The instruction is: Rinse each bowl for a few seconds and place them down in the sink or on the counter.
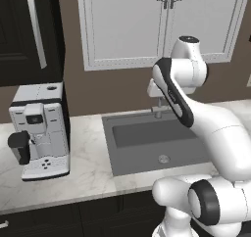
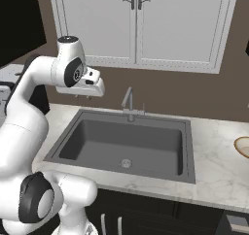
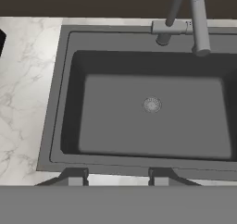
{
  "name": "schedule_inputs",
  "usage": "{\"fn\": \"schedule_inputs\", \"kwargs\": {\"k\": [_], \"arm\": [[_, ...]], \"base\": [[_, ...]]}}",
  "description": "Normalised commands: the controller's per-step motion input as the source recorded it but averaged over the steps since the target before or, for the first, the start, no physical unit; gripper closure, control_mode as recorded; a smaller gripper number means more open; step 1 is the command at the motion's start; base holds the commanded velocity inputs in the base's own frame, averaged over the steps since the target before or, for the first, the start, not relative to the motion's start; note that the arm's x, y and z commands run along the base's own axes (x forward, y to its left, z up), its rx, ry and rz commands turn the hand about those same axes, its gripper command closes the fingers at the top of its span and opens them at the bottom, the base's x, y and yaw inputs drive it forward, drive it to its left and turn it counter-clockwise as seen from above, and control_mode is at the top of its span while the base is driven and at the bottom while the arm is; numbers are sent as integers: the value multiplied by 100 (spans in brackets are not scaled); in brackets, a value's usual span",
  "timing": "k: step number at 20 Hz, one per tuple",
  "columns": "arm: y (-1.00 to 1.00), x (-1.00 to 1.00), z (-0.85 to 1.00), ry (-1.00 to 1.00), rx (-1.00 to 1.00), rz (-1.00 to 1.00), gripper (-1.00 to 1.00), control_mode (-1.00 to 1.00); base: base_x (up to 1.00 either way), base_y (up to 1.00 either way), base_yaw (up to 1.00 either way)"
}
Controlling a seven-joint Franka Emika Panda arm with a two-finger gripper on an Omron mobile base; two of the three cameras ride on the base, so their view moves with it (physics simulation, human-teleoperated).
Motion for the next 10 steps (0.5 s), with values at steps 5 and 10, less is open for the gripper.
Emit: {"fn": "schedule_inputs", "kwargs": {"k": [5, 10], "arm": [[0, -15, 0, -4, 0, 0, -100, -100], [-14, -35, 9, -3, 0, 0, -100, -100]], "base": [[0, 0, 0], [0, 0, 0]]}}
